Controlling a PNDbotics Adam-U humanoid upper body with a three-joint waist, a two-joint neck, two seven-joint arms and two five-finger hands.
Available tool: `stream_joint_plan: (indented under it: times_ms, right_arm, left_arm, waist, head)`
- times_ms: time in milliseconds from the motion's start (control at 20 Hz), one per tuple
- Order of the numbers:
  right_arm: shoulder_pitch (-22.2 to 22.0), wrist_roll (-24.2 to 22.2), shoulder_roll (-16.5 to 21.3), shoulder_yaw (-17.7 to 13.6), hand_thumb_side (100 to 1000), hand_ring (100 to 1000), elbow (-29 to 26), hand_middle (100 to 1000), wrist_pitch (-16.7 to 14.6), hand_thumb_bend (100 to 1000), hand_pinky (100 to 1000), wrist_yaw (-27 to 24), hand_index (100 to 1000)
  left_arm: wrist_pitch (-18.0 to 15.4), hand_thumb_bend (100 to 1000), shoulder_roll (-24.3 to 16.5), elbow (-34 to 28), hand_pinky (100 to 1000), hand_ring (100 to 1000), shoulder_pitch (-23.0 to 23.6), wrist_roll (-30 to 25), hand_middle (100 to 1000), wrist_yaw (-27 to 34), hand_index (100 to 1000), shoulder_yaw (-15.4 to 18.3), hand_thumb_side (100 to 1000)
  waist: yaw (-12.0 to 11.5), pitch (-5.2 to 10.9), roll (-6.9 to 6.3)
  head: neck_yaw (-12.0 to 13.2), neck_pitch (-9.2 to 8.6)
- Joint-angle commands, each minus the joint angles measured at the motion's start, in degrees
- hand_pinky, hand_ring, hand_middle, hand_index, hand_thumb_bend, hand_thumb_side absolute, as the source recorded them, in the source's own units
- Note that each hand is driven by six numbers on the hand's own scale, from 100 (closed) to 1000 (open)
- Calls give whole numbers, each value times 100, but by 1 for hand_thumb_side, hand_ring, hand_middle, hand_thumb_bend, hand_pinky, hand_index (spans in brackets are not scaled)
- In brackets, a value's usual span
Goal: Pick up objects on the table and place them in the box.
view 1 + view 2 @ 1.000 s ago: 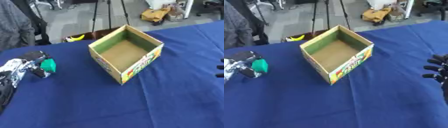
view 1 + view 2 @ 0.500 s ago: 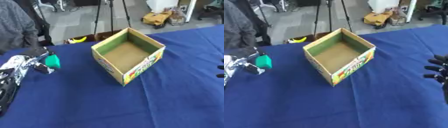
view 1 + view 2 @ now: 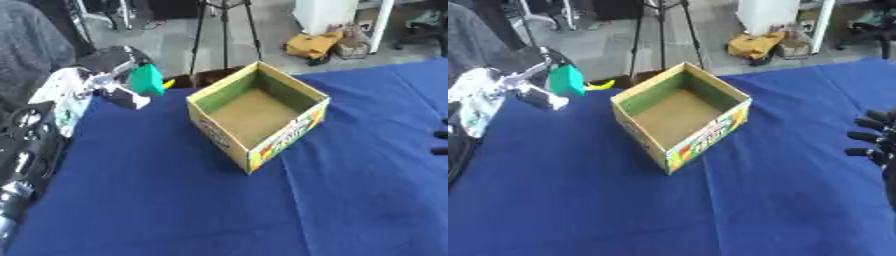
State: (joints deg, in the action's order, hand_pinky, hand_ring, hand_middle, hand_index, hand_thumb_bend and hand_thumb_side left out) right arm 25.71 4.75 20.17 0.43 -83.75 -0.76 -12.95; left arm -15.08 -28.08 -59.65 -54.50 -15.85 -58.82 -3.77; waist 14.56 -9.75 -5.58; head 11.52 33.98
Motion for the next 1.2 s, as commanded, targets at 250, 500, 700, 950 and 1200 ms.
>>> stream_joint_plan:
  times_ms: [250, 500, 700, 950, 1200]
  right_arm:
    - [199, -115, -48, 72, 1000, 728, -91, 752, -2, 100, 583, -15, 868]
    - [259, -160, -103, 105, 1000, 729, -110, 752, 5, 100, 584, -17, 868]
    - [279, -172, -111, 106, 1000, 729, -118, 752, 6, 100, 583, -18, 868]
    - [262, -172, -112, 95, 1000, 730, -119, 751, 7, 100, 584, -22, 868]
    - [232, -162, -109, 74, 1000, 729, -120, 751, 3, 100, 584, -23, 868]
  left_arm:
    - [144, 100, 753, 353, 404, 384, -320, 60, 443, -540, 703, -99, 320]
    - [153, 100, 1122, 711, 420, 398, -289, 141, 456, -838, 710, -110, 319]
    - [11, 533, 1242, 847, 473, 476, -232, -81, 525, -1001, 733, -189, 471]
    - [-265, 1000, 1239, 704, 646, 657, -168, -244, 678, -966, 775, -221, 774]
    - [-486, 1000, 1075, 318, 743, 738, -94, -289, 730, -645, 784, -253, 888]
  waist:
    - [213, 42, 14]
    - [336, -10, -17]
    - [355, -32, -16]
    - [305, -31, -1]
    - [203, -3, 33]
  head:
    - [177, -166]
    - [230, -247]
    - [229, -260]
    - [217, -253]
    - [159, -228]
